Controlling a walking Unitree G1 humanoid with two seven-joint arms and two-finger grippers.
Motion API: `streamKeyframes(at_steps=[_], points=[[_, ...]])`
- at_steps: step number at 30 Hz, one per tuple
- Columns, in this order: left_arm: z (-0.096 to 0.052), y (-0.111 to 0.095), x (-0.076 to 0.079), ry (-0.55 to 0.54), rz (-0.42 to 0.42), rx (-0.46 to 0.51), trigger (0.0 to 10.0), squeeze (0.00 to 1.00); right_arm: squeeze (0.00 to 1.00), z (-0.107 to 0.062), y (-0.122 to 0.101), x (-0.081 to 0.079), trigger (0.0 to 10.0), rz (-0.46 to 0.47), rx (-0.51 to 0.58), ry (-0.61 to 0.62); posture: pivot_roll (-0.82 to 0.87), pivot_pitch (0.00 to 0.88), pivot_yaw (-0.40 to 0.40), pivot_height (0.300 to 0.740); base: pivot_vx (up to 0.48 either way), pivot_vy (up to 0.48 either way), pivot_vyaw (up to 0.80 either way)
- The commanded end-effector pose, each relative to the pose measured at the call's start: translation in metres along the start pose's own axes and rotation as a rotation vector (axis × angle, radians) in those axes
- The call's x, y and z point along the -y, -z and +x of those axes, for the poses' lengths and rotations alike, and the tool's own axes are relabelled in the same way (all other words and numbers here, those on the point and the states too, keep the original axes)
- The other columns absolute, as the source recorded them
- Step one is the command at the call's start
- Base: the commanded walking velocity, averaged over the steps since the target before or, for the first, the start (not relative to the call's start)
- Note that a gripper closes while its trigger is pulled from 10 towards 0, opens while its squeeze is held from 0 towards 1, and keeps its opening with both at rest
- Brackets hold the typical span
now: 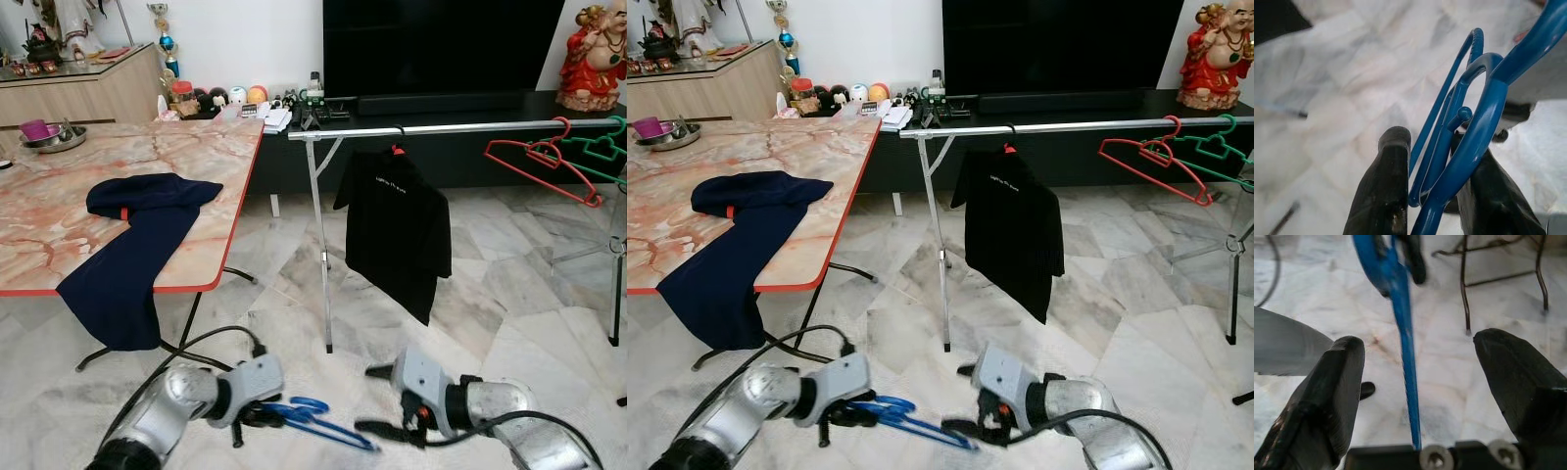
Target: Hang hanger
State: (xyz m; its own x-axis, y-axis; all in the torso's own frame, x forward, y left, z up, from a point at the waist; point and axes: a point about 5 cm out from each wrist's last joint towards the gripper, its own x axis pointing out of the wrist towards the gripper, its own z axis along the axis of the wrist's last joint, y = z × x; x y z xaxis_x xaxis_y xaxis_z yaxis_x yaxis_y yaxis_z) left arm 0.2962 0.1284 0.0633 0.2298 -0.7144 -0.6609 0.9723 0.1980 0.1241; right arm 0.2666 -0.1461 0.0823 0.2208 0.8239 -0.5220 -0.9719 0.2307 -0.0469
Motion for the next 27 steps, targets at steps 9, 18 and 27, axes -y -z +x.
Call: streamKeyframes(at_steps=[9, 18, 27], points=[[0.016, -0.023, -0.009, 0.095, -0.11, 0.084, 10.0, 0.0, 0.0, 0.004, -0.009, -0.004, 10.0, -0.023, 0.033, -0.17, 0.0, 0.0, 0.11, 0.74, 0.0, 0.0, 0.0], [0.016, -0.022, -0.01, 0.145, -0.198, 0.114, 10.0, 0.0, 0.0, -0.006, 0.0, 0.01, 10.0, -0.069, -0.072, -0.149, -0.01, 0.0, 0.124, 0.74, 0.0, 0.0, 0.0], [0.008, -0.039, -0.017, 0.189, -0.241, 0.226, 10.0, 0.0, 0.0, -0.003, 0.002, 0.014, 10.0, -0.069, -0.077, -0.16, 0.01, 0.0, 0.105, 0.74, 0.0, 0.0, 0.0]])
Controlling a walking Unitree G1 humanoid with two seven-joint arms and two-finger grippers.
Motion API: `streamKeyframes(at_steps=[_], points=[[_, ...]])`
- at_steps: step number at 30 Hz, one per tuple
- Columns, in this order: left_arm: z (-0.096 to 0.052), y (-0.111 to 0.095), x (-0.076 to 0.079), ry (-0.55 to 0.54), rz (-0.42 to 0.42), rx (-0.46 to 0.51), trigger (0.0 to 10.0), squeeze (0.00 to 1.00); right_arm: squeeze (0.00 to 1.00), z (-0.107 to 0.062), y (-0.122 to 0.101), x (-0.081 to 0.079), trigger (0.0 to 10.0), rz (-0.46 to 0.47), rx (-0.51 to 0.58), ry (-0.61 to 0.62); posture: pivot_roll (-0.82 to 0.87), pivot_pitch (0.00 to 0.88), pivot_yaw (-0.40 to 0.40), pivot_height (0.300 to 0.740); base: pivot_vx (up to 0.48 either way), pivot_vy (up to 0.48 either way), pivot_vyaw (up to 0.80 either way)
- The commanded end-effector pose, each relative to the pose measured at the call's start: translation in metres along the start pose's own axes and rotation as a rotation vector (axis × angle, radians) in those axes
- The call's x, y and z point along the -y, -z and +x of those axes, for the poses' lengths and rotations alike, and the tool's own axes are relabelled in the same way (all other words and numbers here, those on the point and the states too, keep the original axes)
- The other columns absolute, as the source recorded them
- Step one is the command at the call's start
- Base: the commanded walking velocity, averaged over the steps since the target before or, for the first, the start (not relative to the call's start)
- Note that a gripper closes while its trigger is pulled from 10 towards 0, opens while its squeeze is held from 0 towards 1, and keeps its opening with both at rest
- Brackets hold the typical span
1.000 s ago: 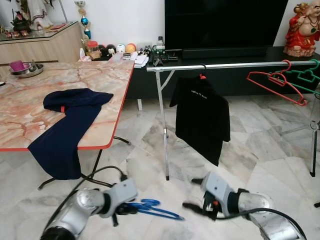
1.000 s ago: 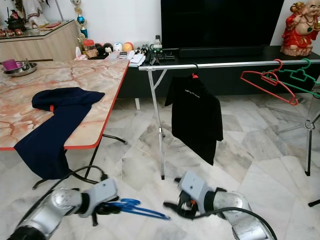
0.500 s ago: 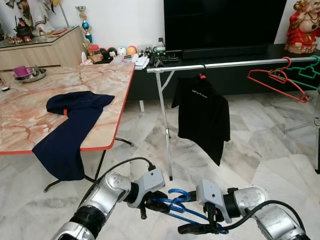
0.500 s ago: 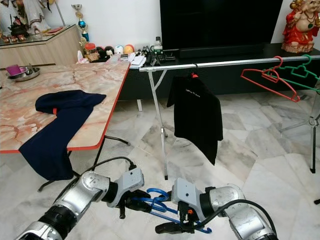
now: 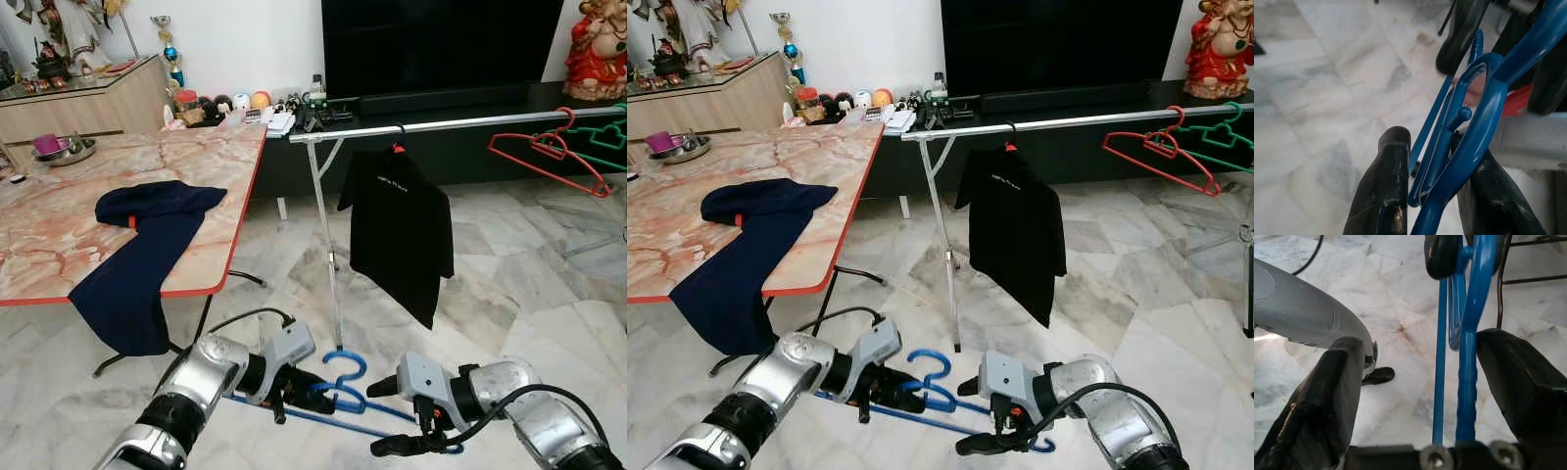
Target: Hang hanger
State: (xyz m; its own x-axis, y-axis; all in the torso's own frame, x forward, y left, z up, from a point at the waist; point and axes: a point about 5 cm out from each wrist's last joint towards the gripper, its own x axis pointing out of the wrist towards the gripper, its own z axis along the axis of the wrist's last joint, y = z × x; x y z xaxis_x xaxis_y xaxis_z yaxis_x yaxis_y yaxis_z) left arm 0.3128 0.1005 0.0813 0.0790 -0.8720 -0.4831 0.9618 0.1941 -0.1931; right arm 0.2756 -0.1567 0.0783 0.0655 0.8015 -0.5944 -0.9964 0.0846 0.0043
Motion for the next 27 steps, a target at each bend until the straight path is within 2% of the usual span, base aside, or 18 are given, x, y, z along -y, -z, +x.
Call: streamKeyframes(at_steps=[1, 5, 7, 15, 27], points=[[-0.002, -0.008, -0.002, 0.009, 0.02, 0.012, 10.0, 0.0, 0.0, 0.0, -0.006, 0.005, 10.0, -0.033, 0.004, -0.008, 0.01, 0.0, 0.101, 0.74, 0.0, 0.0, 0.0], [0.005, -0.008, 0.002, 0.028, 0.019, 0.016, 10.0, 0.0, 0.0, -0.003, -0.011, 0.012, 10.0, -0.052, 0.016, -0.003, 0.01, 0.0, 0.085, 0.74, 0.0, 0.0, 0.0], [0.007, -0.007, 0.007, 0.073, 0.024, 0.014, 10.0, 0.0, 0.0, -0.006, -0.015, 0.018, 10.0, -0.065, 0.025, 0.017, 0.01, 0.0, 0.089, 0.74, 0.0, 0.0, 0.0], [0.006, -0.007, 0.008, 0.121, 0.037, -0.013, 10.0, 0.0, 0.0, -0.013, -0.019, 0.028, 10.0, -0.085, 0.016, 0.043, -0.01, 0.0, 0.114, 0.74, 0.0, 0.0, 0.0], [0.012, -0.021, 0.013, 0.162, 0.084, -0.005, 10.0, 0.0, 0.0, -0.01, -0.023, 0.027, 10.0, -0.062, 0.061, -0.003, -0.01, 0.0, 0.118, 0.74, 0.0, 0.0, 0.0]])
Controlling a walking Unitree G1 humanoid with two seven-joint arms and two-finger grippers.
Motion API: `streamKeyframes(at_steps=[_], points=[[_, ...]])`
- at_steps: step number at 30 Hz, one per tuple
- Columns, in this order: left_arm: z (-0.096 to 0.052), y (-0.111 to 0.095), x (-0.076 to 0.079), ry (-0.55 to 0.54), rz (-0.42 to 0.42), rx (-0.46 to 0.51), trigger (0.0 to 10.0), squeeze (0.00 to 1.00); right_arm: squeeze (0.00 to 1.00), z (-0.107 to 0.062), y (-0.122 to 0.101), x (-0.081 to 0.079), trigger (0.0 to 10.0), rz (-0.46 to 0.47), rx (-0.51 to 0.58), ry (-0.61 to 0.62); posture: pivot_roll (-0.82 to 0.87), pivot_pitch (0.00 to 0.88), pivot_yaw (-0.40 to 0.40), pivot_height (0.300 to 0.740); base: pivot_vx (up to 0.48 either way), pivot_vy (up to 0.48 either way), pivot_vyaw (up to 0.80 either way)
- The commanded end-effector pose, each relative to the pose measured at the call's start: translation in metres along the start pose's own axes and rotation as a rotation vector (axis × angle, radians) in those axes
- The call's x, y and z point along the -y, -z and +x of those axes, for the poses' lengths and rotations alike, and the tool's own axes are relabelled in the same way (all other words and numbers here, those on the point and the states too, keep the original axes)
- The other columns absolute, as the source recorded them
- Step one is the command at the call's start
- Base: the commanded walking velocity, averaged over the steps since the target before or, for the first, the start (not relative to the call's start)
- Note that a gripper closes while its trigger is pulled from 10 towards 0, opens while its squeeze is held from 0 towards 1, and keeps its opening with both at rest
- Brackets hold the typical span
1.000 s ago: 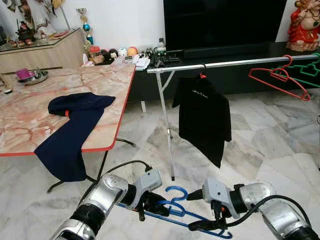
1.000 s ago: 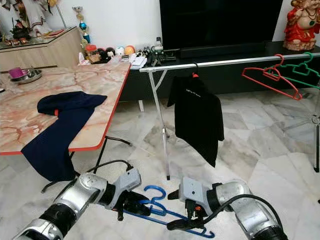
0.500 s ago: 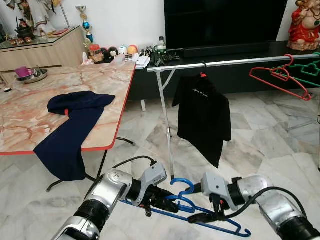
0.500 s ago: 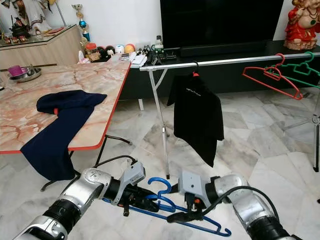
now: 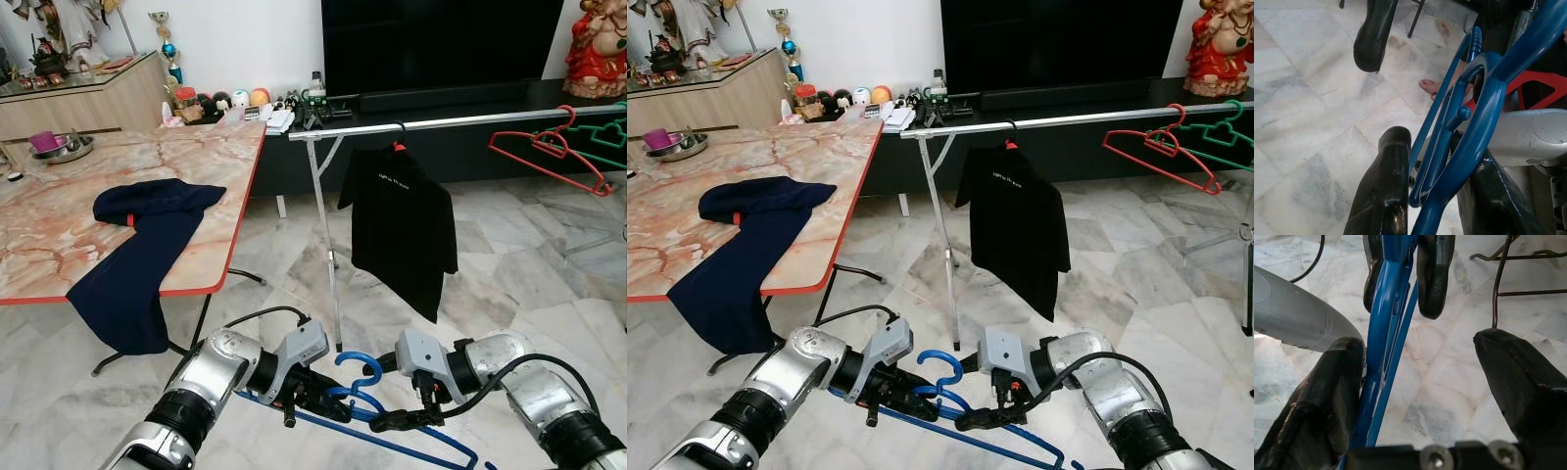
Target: Hang hanger
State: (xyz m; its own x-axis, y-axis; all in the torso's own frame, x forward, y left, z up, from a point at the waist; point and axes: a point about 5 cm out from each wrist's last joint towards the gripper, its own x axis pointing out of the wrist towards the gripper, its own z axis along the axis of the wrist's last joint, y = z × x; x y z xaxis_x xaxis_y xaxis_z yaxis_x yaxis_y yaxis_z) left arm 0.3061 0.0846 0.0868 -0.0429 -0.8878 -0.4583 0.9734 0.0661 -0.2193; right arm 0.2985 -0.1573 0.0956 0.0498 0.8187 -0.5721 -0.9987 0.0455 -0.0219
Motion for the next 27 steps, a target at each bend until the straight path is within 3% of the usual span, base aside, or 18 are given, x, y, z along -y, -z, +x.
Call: streamKeyframes(at_steps=[1, 14, 27], points=[[0.002, -0.012, 0.001, 0.038, 0.047, -0.004, 10.0, 0.0, 0.0, -0.001, -0.008, 0.004, 10.0, -0.018, 0.035, 0.012, -0.01, 0.0, 0.118, 0.74, 0.0, 0.0, 0.0], [0.006, -0.014, -0.005, -0.053, 0.034, 0.001, 10.0, 0.0, 0.0, 0.0, -0.013, -0.001, 10.0, -0.02, 0.079, -0.007, 0.0, 0.0, 0.104, 0.74, 0.0, 0.0, 0.0], [0.008, -0.016, -0.006, -0.065, 0.026, 0.016, 10.0, 0.0, 0.0, 0.002, 0.007, -0.008, 10.0, 0.022, -0.013, 0.004, -0.01, 0.0, 0.104, 0.74, 0.0, 0.0, 0.0]])
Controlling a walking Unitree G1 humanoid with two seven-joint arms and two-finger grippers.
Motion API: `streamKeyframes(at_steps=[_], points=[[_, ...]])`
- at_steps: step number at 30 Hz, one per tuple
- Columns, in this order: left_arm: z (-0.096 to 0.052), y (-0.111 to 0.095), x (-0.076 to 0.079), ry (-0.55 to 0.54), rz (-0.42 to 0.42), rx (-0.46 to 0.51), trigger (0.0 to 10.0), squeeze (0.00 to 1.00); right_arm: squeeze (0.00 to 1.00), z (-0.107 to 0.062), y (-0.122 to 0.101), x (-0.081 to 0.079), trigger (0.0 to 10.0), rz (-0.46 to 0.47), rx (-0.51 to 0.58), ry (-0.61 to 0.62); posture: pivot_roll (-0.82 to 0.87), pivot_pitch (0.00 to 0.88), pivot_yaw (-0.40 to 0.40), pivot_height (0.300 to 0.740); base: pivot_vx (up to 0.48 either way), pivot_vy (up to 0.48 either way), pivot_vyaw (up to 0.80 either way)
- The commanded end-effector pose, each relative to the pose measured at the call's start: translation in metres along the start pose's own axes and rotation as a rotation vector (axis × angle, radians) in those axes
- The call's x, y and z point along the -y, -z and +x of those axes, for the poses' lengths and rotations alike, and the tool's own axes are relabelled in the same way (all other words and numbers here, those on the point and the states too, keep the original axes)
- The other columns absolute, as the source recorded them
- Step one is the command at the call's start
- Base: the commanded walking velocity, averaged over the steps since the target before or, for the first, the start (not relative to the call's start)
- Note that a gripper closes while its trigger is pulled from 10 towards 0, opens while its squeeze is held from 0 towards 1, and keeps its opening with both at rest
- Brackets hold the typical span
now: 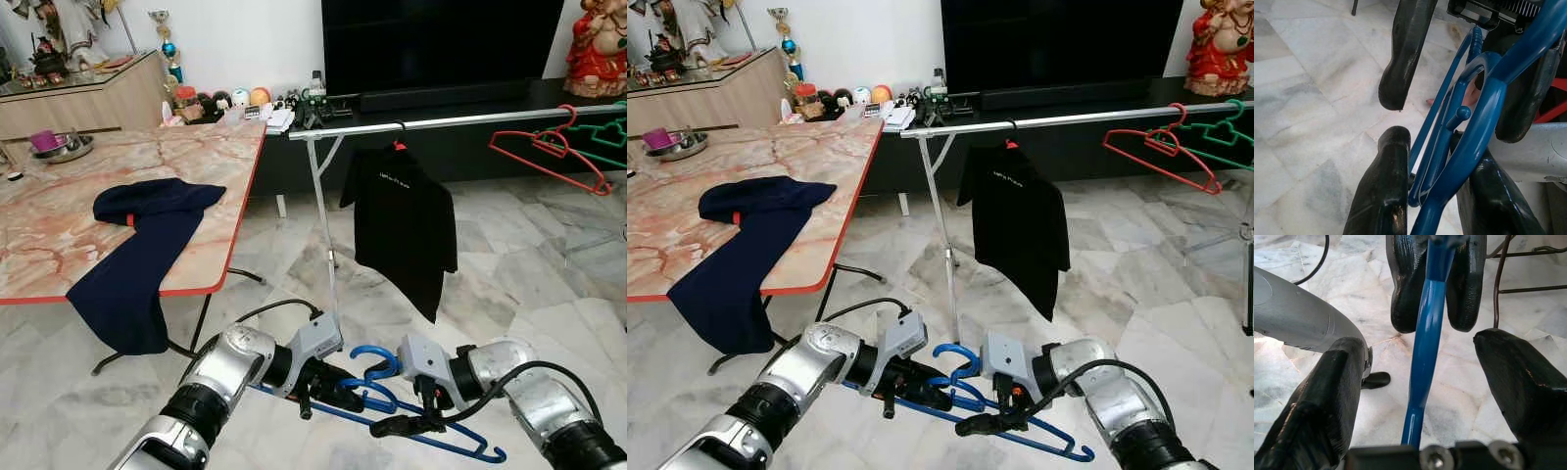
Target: Hang hanger
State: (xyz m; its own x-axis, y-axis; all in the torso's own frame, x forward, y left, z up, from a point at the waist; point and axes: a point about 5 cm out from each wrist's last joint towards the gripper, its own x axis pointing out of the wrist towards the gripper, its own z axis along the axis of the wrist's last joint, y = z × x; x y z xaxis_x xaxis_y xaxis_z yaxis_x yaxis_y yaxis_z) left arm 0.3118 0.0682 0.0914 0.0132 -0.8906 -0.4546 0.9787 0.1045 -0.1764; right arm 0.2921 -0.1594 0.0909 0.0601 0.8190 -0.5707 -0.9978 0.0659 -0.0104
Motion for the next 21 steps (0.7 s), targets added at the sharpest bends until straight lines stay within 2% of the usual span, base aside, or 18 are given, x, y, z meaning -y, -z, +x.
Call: streamKeyframes(at_steps=[1, 3, 4, 5, 6, 7, 21], points=[[-0.0034, -0.0029, -0.003, -0.011, 0.005, -0.001, 10.0, 0.0, 0.0, 0.0019, 0.0021, -0.0015, 10.0, 0.002, -0.015, -0.006, -0.01, 0.0, 0.104, 0.74, 0.0, 0.0, 0.0], [-0.0025, -0.0032, -0.0021, -0.005, 0.004, 0.001, 10.0, 0.0, 0.0, 0.002, 0.0044, -0.0024, 10.0, 0.007, -0.022, -0.004, -0.01, 0.0, 0.103, 0.74, 0.0, 0.0, 0.0], [-0.002, -0.0034, -0.0016, -0.003, 0.004, 0.003, 10.0, 0.0, 0.0, 0.0018, 0.0052, -0.0024, 8.5, 0.01, -0.022, 0.001, 0.0, 0.0, 0.102, 0.74, 0.0, 0.0, 0.0], [-0.002, -0.0034, -0.0016, -0.003, 0.004, 0.003, 10.0, 0.0, 0.0, 0.0018, 0.0052, -0.0024, 8.5, 0.01, -0.022, 0.001, 0.0, 0.0, 0.102, 0.74, 0.0, 0.0, 0.0], [-0.0019, -0.0033, -0.0015, -0.002, 0.004, 0.004, 10.0, 0.0, 0.0, 0.0015, 0.0053, -0.0023, 3.0, 0.012, -0.021, 0.004, 0.0, 0.0, 0.101, 0.74, 0.0, 0.0, 0.0], [-0.0019, -0.0032, -0.0014, -0.002, 0.004, 0.004, 10.0, 0.0, 0.0, 0.001, 0.0055, -0.0021, 0.1, 0.014, -0.021, 0.007, -0.01, 0.0, 0.101, 0.74, 0.0, 0.0, 0.0], [-0.003, -0.0001, 0.0002, 0.001, -0.001, 0.0, 10.0, 0.0, 0.0, 0.0007, 0.0117, -0.0032, 0.0, 0.022, -0.058, 0.025, 0.0, 0.0, 0.101, 0.74, 0.0, 0.0, 0.0]])
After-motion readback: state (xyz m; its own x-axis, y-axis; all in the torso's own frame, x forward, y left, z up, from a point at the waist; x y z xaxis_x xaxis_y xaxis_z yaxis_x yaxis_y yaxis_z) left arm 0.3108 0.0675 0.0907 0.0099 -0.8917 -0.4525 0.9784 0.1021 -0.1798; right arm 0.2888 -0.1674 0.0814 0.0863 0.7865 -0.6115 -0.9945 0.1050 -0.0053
